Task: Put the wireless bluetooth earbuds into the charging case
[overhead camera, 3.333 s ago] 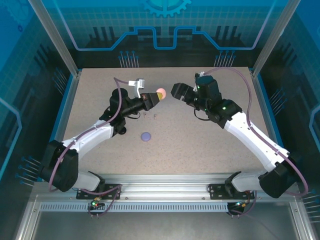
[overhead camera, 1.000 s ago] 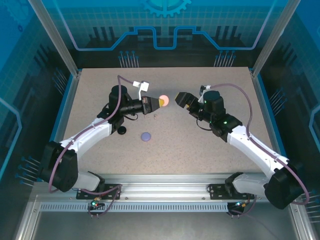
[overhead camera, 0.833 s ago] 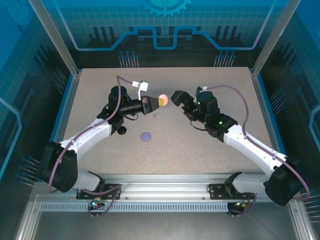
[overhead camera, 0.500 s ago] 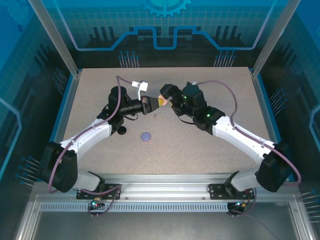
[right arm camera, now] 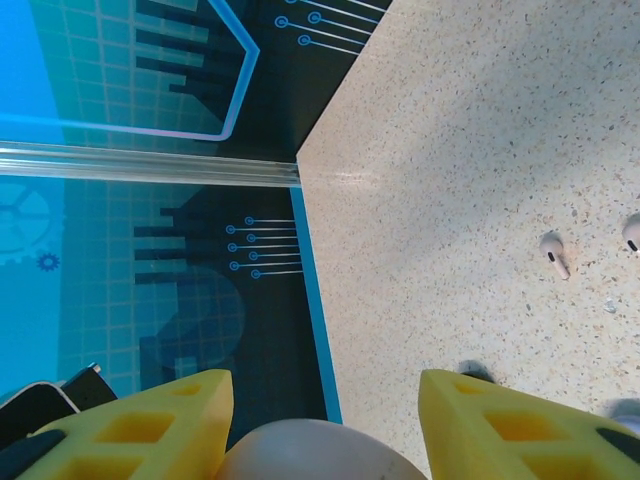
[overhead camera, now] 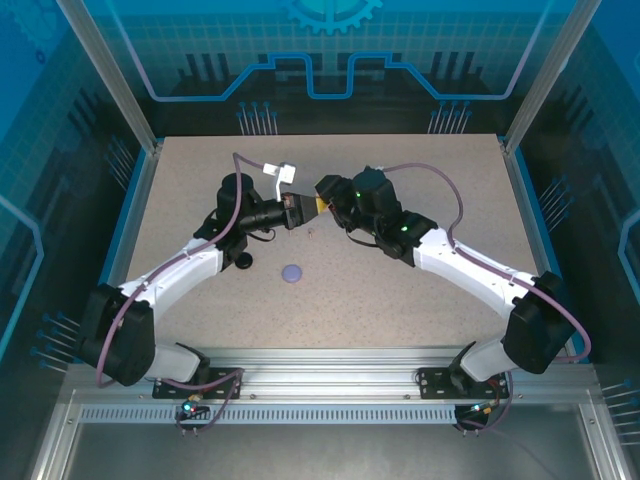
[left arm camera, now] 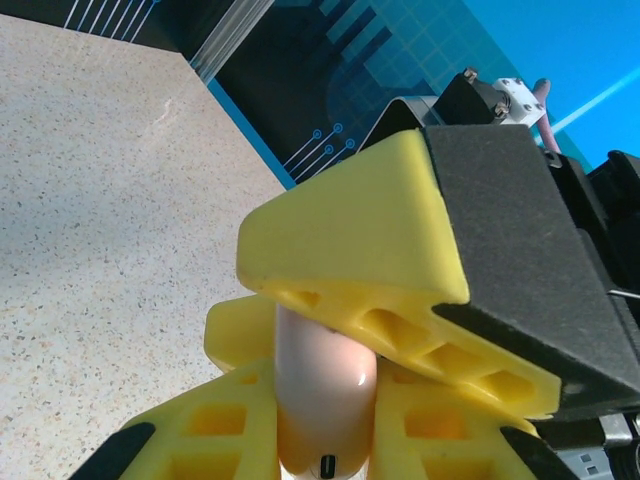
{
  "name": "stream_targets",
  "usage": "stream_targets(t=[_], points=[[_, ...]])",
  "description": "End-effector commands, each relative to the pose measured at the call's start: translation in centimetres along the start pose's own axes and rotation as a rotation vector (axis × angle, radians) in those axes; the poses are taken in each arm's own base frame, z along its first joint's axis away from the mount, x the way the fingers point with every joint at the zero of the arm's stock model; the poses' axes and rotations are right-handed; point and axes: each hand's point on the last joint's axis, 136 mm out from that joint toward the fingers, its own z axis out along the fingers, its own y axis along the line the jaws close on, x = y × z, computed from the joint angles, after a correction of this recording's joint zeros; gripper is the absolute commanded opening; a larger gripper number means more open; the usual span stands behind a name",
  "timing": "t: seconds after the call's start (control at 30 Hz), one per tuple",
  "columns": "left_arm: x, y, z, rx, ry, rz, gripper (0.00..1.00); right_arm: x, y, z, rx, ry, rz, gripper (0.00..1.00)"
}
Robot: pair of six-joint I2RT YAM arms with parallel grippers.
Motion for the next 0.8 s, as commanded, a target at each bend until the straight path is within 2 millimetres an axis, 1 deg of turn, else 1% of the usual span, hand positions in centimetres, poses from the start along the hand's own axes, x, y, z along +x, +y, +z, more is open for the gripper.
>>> stream_targets(t=[0.0,0.03,0.1,0.13,0.23,0.37,0.53,0.6,0.73,0.77], points=[[-0.6,-1.0,-0.4,0.011,-0.032,0.059,0.0,0.1,1.0,0.1,-0.021,-0.012,0.017,0.47],[-0.6,-1.0,-0.5,0.009,-0.034,0.058,0.01,0.0,0.9,0.1,-0.018,-0.017,0.02,0.46],[-0.5,-0.9,-0.5,0.004,-0.036,0.056,0.08,-0.1,0.7,0.0,-0.013,-0.026,0.031,0.44],[-0.6,-0.9,-0.6,0.004,-0.041,0.058,0.14,-0.1,0.6,0.0,-0.009,-0.031,0.038,0.43],[-0.6,-0.8,-0.7,-0.006,-0.053,0.06,0.3,-0.5,0.4,-0.1,-0.002,-0.051,0.052,0.41],[-0.7,-0.8,-0.9,-0.014,-0.061,0.066,0.41,-0.5,0.2,-0.1,0.009,-0.06,0.056,0.41],[-0.8,-0.8,-0.9,-0.016,-0.067,0.067,0.43,-0.7,-0.2,-0.2,0.017,-0.07,0.062,0.4],[-0.8,-0.7,-0.9,-0.017,-0.07,0.066,0.41,-0.6,-0.2,-0.2,0.017,-0.067,0.062,0.4],[-0.8,-0.8,-0.8,-0.006,-0.067,0.059,0.34,-0.5,0.0,-0.1,0.011,-0.062,0.059,0.4],[-0.9,-0.8,-0.7,-0.005,-0.068,0.059,0.34,-0.6,0.0,-0.1,0.009,-0.061,0.057,0.4]])
